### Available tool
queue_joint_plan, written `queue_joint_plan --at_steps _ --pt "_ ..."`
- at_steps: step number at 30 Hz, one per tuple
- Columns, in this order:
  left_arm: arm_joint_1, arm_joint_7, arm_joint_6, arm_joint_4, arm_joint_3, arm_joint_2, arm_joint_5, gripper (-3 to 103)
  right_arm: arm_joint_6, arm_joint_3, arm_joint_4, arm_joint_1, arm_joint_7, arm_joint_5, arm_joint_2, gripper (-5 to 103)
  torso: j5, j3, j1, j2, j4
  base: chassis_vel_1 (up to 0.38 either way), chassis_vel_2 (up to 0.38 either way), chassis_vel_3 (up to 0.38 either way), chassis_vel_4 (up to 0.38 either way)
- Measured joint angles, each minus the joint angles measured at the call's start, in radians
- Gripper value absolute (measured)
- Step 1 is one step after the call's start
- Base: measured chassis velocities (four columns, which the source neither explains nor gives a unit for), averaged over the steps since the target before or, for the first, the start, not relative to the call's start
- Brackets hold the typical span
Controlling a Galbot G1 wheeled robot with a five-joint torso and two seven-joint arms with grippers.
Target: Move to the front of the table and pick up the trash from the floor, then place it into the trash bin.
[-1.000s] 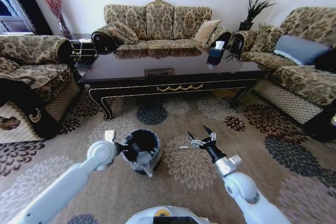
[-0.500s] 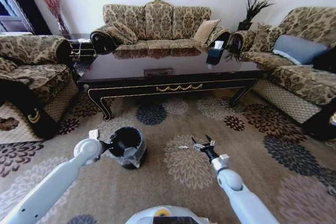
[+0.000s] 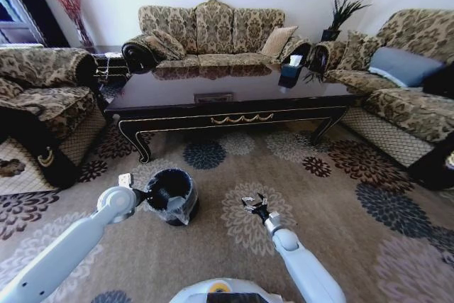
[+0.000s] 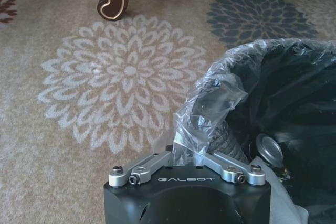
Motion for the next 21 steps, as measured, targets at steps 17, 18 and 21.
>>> queue_joint_plan --at_steps 17,18,21 --pt "0.012 -0.007 0.000 -0.037 0.008 0.004 0.002 0 0.030 0.017 -0.317 0.177 -0.037 0.021 0.076 100 0.0001 0.000 0.000 0.000 -0.0002 0.000 0.000 0.000 0.000" --pt "0.012 -0.007 0.000 -0.037 0.008 0.003 0.003 0 0.031 0.018 -0.328 0.183 -0.038 0.020 0.079 100 0.0002 0.000 0.000 0.000 -0.0002 0.000 0.000 0.000 0.000" --pt "0.009 -0.009 0.000 -0.037 0.012 0.001 0.003 0 0.039 0.020 -0.356 0.198 -0.044 0.020 0.084 100 0.0002 0.000 0.000 0.000 -0.0002 0.000 0.000 0.000 0.000"
